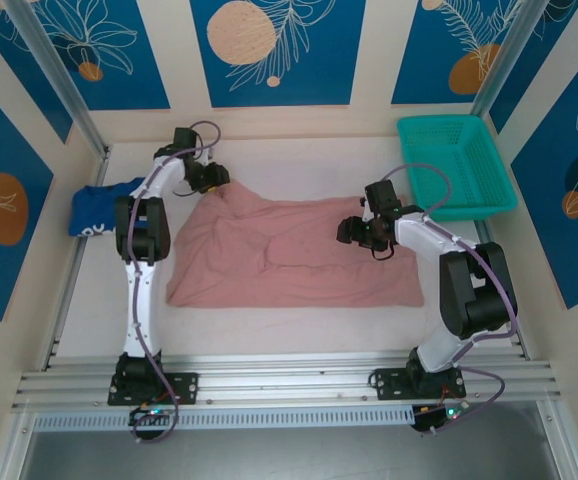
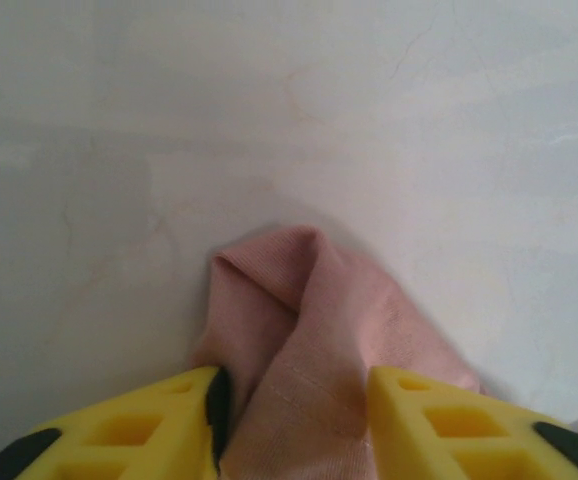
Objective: Fold the inside-out t-shirt
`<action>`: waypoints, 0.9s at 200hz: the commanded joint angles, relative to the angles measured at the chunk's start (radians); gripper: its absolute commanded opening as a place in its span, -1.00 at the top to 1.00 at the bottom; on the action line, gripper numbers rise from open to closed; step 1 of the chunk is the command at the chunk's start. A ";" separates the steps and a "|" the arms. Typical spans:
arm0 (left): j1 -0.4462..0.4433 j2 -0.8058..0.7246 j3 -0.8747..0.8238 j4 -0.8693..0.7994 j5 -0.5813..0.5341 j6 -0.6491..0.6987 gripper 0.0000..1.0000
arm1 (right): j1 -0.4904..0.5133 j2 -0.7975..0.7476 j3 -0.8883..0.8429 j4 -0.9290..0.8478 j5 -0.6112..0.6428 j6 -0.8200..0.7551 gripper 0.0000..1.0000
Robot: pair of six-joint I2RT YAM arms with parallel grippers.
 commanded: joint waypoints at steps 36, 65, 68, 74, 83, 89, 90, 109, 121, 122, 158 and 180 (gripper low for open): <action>0.001 0.026 0.104 -0.061 0.030 0.017 0.52 | 0.009 0.015 -0.007 0.001 -0.023 -0.007 -0.36; 0.001 0.017 0.119 -0.069 0.031 0.025 0.56 | 0.009 0.013 -0.004 -0.002 -0.021 -0.012 -0.36; 0.002 0.016 0.121 -0.071 0.031 0.024 0.57 | 0.009 0.013 -0.003 -0.001 -0.020 -0.012 -0.36; 0.002 0.015 0.122 -0.072 0.031 0.027 0.57 | 0.009 0.014 -0.002 -0.001 -0.021 -0.014 -0.36; 0.001 0.016 0.122 -0.075 0.030 0.029 0.56 | 0.009 0.015 -0.002 -0.002 -0.020 -0.012 -0.36; 0.002 0.017 0.122 -0.080 0.028 0.030 0.55 | 0.010 0.017 -0.002 -0.002 -0.020 -0.013 -0.36; 0.002 0.017 0.122 -0.080 0.027 0.031 0.54 | 0.009 0.017 -0.002 -0.002 -0.020 -0.013 -0.36; 0.001 0.015 0.122 -0.097 -0.011 0.042 0.41 | 0.008 0.018 -0.002 -0.002 -0.022 -0.013 -0.36; 0.001 0.016 0.122 -0.108 -0.055 0.051 0.32 | 0.009 0.018 -0.004 -0.002 -0.023 -0.013 -0.36; 0.001 0.016 0.122 -0.110 -0.059 0.052 0.31 | 0.009 0.017 -0.003 -0.002 -0.023 -0.013 -0.36; 0.001 0.048 0.152 -0.149 -0.064 0.059 0.26 | 0.010 0.015 -0.008 -0.001 -0.026 -0.012 -0.35; 0.001 0.061 0.156 -0.153 -0.034 0.053 0.34 | 0.011 0.015 -0.009 -0.003 -0.025 -0.010 -0.36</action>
